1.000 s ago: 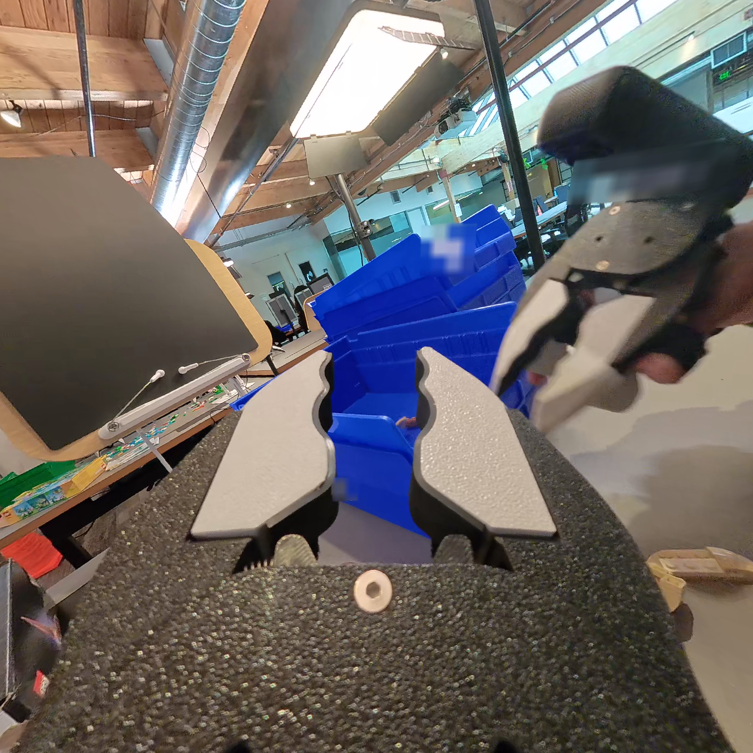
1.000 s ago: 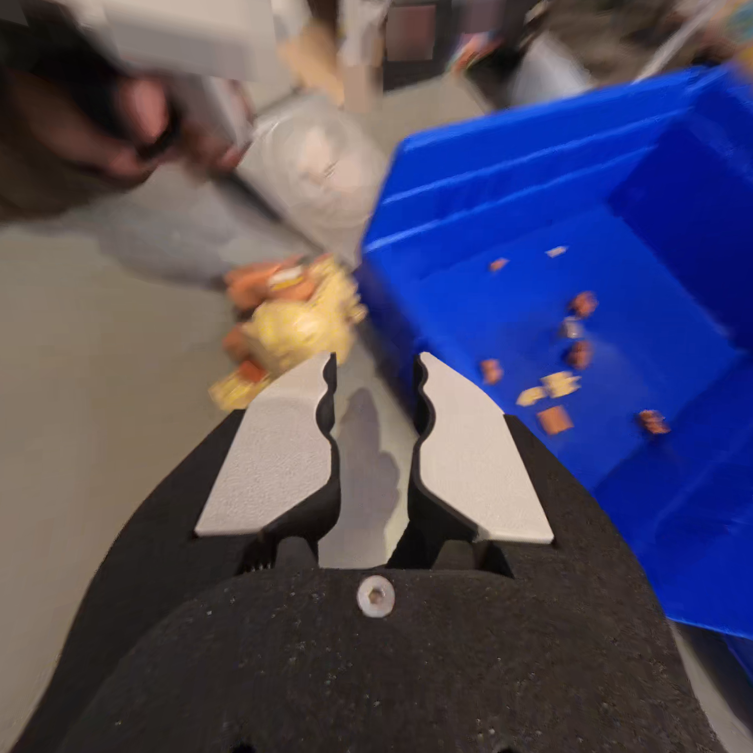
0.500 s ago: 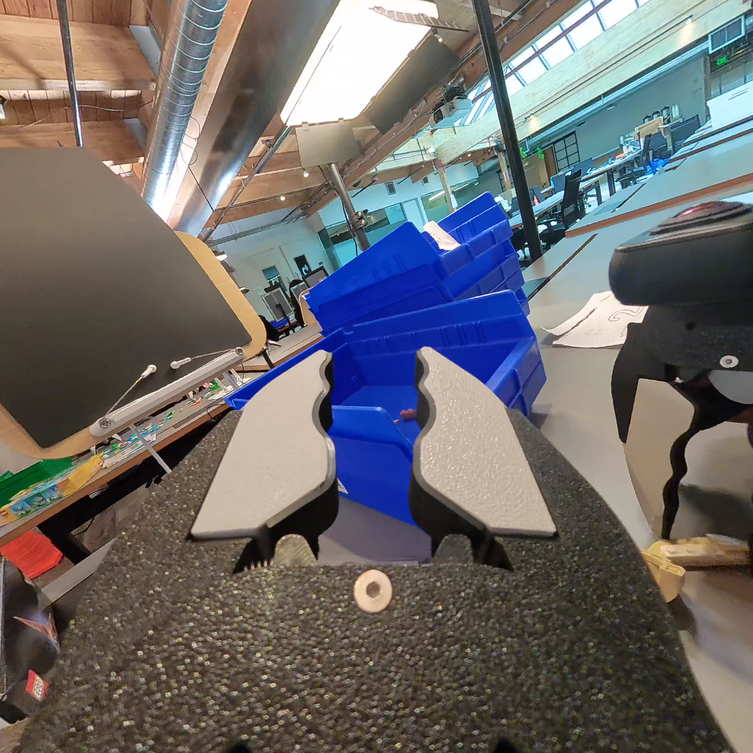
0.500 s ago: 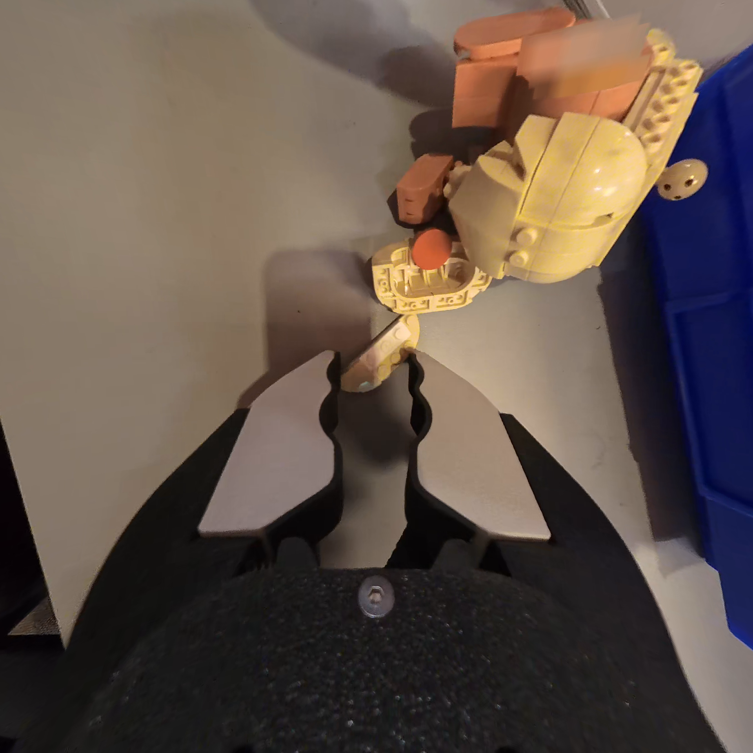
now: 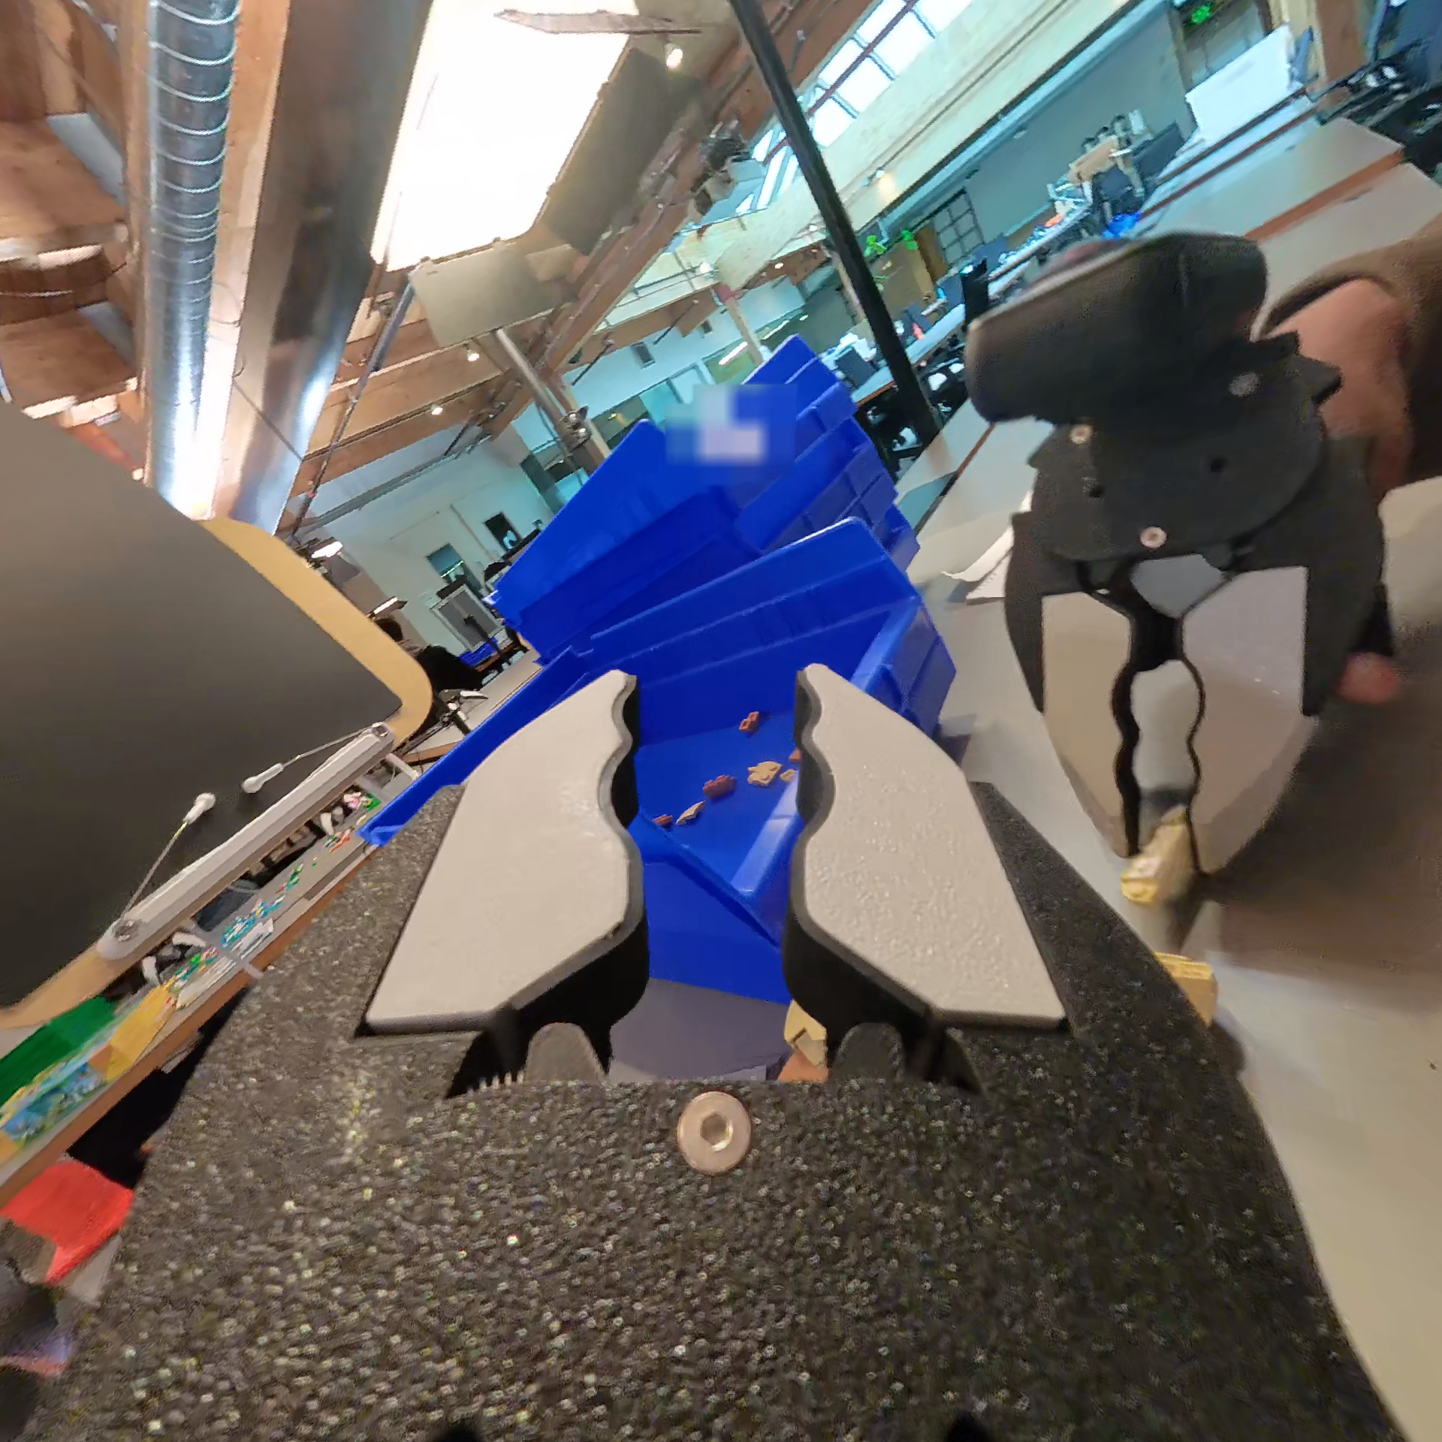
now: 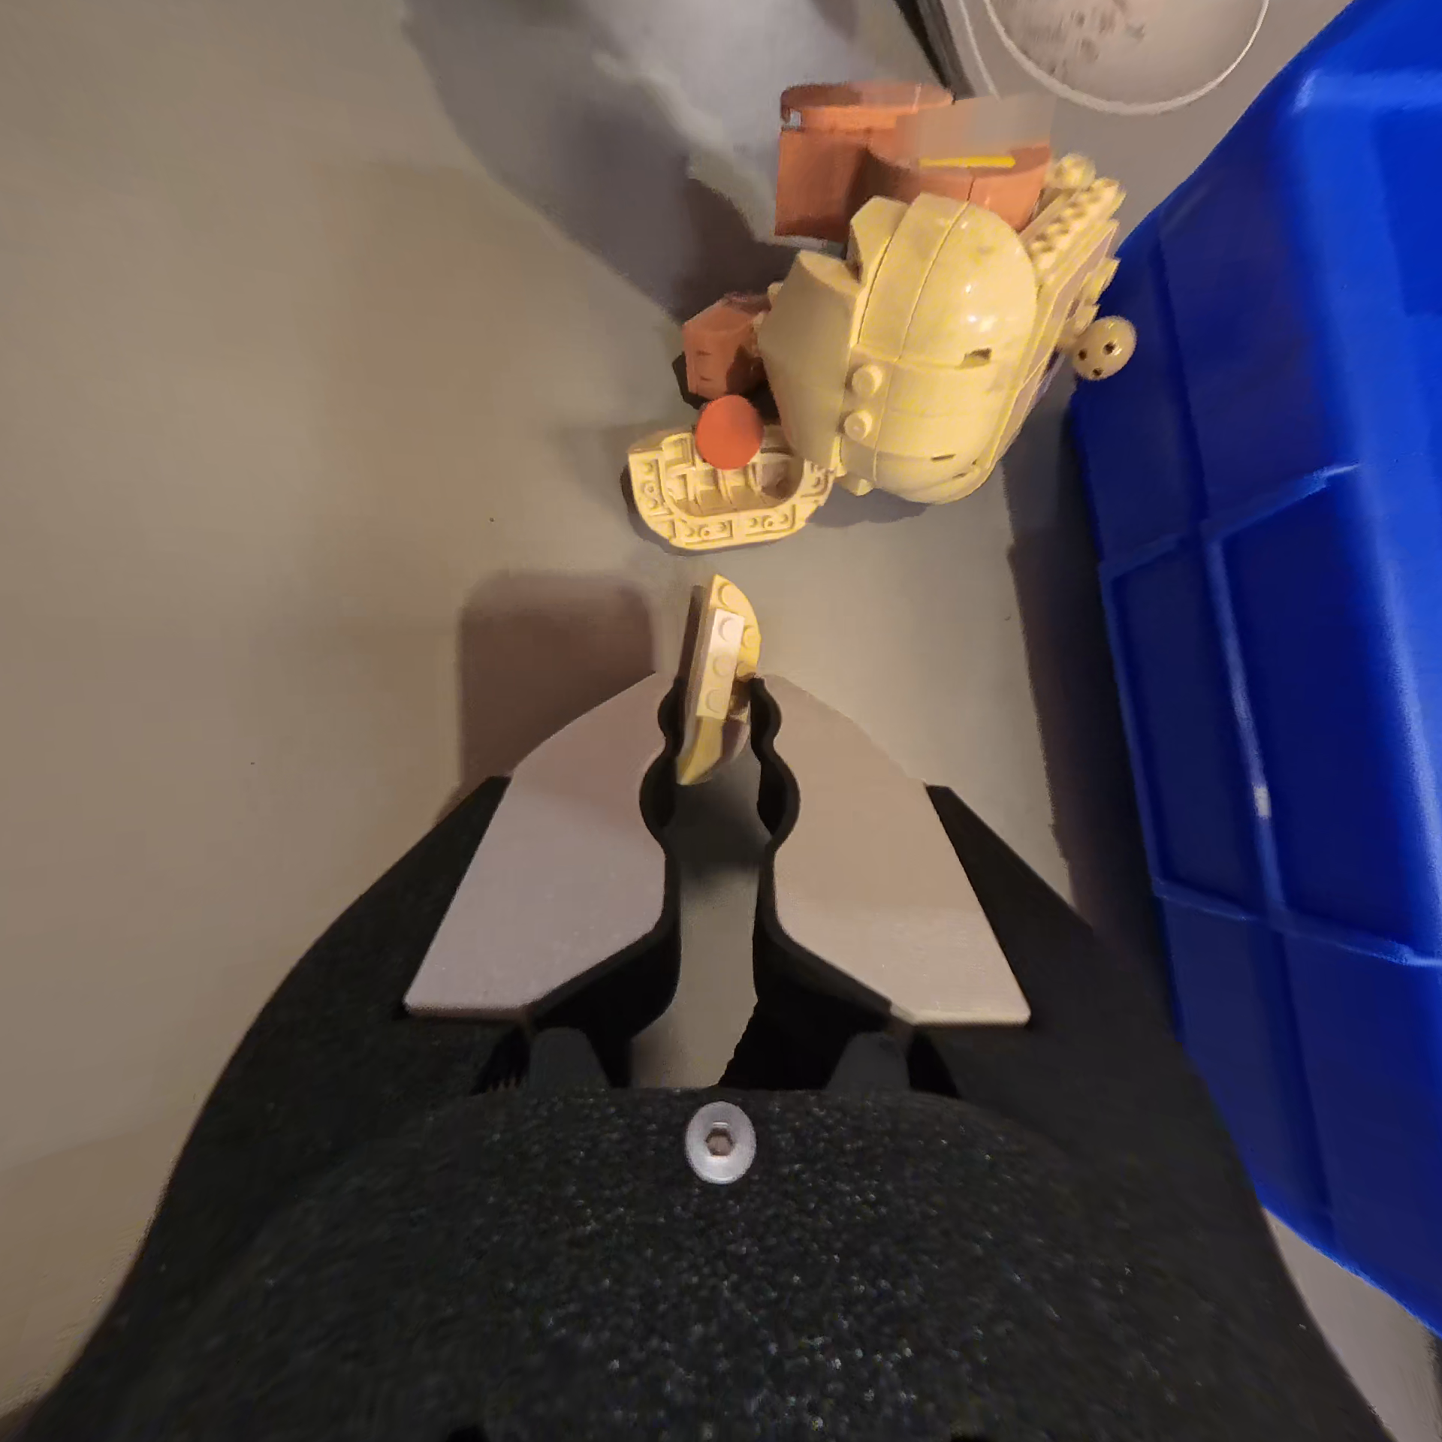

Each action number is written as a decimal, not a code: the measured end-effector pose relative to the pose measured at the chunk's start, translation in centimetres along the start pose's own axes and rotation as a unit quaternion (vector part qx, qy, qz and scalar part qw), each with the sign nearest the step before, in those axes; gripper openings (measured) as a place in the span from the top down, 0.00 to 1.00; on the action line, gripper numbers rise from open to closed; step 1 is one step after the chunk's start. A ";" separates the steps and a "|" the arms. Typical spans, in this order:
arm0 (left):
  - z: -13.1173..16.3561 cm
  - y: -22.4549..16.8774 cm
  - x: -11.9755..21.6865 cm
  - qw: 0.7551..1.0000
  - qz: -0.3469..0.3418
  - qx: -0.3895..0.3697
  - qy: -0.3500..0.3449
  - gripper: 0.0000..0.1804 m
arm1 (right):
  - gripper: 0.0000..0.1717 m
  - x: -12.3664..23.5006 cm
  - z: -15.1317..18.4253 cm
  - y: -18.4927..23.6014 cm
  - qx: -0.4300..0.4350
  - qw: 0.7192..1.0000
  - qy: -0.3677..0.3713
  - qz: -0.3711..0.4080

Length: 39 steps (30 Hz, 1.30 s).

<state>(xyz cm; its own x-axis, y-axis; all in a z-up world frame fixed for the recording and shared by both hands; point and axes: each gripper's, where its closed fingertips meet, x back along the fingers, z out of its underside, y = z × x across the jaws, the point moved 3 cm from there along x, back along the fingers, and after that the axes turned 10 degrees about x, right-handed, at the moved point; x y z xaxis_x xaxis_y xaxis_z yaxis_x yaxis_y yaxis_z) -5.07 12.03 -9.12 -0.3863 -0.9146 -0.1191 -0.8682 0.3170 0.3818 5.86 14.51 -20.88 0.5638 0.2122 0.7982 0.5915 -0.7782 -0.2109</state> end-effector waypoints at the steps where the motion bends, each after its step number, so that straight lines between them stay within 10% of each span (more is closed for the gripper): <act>1: 0.0 -0.3 0.0 1.000 0.009 -0.004 0.000 0.79 | 0.91 0.2 0.0 -0.2 0.013 1.000 -0.006 0.011; 10: 2.4 -6.9 1.7 0.970 0.217 -0.068 0.081 0.84 | 0.92 2.7 -1.6 -1.4 0.071 0.988 -0.098 0.092; 22: 4.3 -8.2 2.3 0.964 0.201 -0.099 0.144 0.82 | 0.92 2.4 -4.6 -0.3 0.201 0.951 -0.150 0.180; 28: 3.2 -6.3 2.3 0.964 0.168 0.118 0.168 0.83 | 0.92 1.6 -5.3 -0.1 0.301 0.908 -0.113 0.269; 39: 3.6 -5.7 2.6 0.878 0.199 0.378 0.217 0.86 | 0.92 1.3 -7.2 0.0 0.396 0.818 -0.101 0.405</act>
<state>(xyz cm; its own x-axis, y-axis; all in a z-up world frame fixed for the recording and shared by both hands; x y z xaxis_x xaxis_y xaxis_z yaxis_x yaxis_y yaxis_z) -2.28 8.78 -14.90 -0.6930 -0.6513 0.3091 -0.7136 0.5589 -0.4223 2.38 10.53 -15.78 0.9919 -0.0278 0.1236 0.1202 -0.1012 -0.9876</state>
